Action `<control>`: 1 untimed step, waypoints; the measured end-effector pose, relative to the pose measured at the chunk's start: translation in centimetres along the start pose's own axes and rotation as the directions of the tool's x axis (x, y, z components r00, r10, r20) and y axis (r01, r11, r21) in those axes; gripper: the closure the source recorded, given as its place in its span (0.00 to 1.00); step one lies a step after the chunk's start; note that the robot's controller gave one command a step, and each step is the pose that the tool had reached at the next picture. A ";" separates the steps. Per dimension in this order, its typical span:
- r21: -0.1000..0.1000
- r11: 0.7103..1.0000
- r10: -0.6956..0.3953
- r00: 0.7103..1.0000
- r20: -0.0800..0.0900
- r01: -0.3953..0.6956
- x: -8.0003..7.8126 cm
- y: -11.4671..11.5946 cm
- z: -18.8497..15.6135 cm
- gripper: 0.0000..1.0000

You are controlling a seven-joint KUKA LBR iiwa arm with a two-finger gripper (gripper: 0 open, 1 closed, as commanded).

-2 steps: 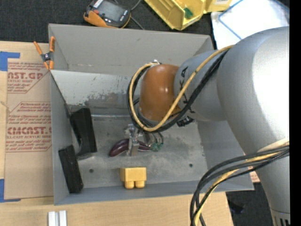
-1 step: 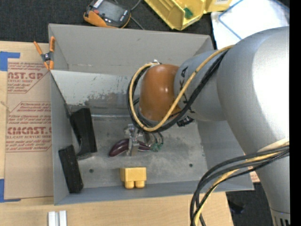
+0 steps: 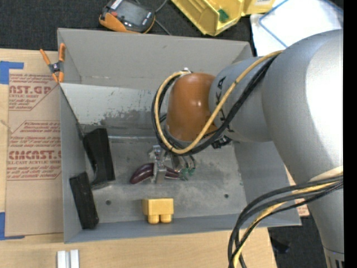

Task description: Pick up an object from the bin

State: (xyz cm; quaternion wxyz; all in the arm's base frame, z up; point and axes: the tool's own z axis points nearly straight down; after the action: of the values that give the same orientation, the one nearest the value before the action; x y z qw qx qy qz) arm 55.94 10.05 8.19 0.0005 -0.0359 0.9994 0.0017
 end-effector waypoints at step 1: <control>-0.001 1.000 0.000 1.000 0.003 0.000 -0.1 0.0 -0.8 1.00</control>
Offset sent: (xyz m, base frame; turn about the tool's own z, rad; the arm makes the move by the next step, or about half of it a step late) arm 0.0008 0.0001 0.0665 0.0001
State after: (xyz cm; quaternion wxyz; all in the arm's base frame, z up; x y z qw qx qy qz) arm 56.00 10.08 9.01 0.0018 -0.0358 0.9994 0.0020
